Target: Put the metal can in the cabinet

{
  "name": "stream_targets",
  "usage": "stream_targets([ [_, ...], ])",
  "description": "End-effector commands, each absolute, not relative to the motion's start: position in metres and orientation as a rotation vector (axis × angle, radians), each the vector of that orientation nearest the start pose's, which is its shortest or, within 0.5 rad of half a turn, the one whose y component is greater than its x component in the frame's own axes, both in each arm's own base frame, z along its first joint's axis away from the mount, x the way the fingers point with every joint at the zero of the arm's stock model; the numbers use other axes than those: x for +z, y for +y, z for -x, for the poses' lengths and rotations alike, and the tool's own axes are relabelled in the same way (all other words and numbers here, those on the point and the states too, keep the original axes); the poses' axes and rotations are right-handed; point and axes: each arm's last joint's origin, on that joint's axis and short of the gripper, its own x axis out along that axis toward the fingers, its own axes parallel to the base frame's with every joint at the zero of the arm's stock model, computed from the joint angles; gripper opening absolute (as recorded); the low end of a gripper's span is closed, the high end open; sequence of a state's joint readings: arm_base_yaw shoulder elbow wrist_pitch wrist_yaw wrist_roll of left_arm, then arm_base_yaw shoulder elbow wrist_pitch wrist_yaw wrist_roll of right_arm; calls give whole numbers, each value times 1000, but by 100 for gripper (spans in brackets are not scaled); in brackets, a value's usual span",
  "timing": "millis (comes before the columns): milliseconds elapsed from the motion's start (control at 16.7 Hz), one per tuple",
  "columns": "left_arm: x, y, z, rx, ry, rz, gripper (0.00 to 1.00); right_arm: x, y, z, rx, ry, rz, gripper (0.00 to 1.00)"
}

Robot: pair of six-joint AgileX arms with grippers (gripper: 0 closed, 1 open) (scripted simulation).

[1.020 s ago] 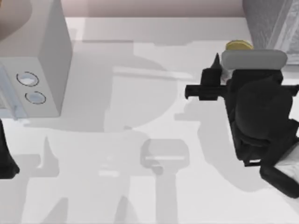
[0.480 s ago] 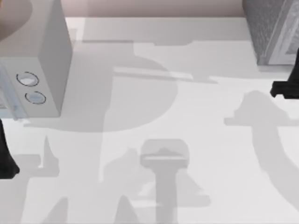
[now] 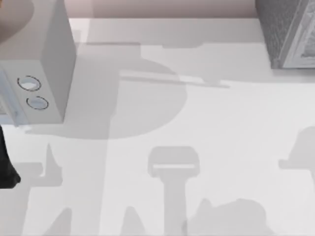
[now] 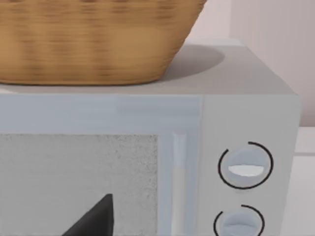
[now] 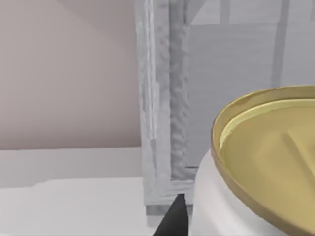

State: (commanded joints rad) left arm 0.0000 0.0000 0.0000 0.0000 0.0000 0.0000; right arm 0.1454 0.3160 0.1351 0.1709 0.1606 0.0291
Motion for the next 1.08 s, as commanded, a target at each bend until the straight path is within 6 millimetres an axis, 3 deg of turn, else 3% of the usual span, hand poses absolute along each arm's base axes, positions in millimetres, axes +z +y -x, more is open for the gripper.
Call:
stream_targets([
  [360,160,-1,-106,0,0,0,100,163,0,-106,-1,-1,-2,0],
  [780,160,-1,-106,0,0,0,100,161,-1,-106,2,0,-2,0],
  [900,160,-1,-106,0,0,0,100,169,0,-105,5,-2,-3,0],
  [1080,160,-1,-106,0,0,0,100,202,1,-105,12,-7,-3,0],
])
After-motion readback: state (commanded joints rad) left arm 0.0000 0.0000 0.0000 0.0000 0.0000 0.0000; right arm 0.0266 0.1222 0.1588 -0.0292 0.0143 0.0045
